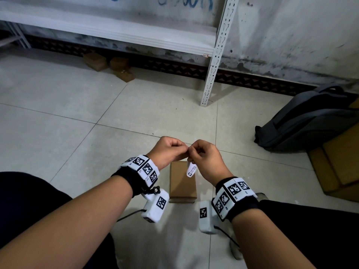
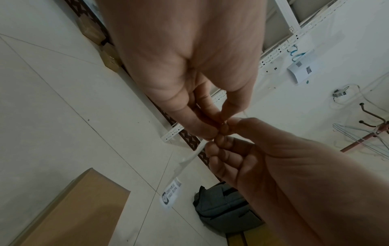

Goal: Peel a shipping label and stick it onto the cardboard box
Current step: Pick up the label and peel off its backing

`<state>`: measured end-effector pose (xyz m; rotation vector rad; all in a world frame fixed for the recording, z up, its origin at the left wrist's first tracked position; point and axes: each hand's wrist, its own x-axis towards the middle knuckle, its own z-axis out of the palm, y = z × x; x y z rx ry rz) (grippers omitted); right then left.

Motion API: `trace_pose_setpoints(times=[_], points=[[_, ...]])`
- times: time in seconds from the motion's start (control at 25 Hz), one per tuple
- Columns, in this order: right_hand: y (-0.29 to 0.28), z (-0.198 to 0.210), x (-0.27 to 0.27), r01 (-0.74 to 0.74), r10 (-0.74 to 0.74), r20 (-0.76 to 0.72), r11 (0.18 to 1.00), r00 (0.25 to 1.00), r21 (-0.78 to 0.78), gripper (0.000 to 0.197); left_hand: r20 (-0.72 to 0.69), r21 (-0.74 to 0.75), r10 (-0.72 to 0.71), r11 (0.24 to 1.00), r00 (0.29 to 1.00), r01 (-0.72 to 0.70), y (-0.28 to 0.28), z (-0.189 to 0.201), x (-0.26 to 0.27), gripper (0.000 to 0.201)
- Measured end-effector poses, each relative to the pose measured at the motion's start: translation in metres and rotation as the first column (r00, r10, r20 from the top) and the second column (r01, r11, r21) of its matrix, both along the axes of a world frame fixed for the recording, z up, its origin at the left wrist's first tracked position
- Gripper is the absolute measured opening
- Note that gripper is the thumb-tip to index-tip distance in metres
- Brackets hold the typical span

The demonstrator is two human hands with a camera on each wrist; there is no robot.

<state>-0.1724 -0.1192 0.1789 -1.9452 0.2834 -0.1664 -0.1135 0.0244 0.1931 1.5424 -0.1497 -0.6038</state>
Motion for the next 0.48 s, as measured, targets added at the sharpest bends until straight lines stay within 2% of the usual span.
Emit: trace_pose_setpoints(times=[0.16, 0.36, 0.48], points=[[0.0021, 0.0026, -0.003, 0.0, 0.0, 0.004, 1.0, 1.0, 0.031, 0.018, 0.025, 0.049, 0.013, 0.999, 1.0, -0.014, -0.0019, -0.0013, 0.0006, 0.009], [0.0028, 0.0078, -0.0036, 0.033, -0.036, 0.031, 0.994, 0.999, 0.1, 0.047, -0.037, 0.003, 0.076, 0.997, 0.996, -0.076, -0.0019, 0.0, 0.0025, 0.019], [-0.0012, 0.0077, -0.0037, 0.091, -0.09, -0.013, 0.975, 0.996, 0.201, 0.038, -0.075, -0.017, 0.106, 0.994, 0.992, -0.107, 0.0009, -0.0008, 0.0058, 0.013]])
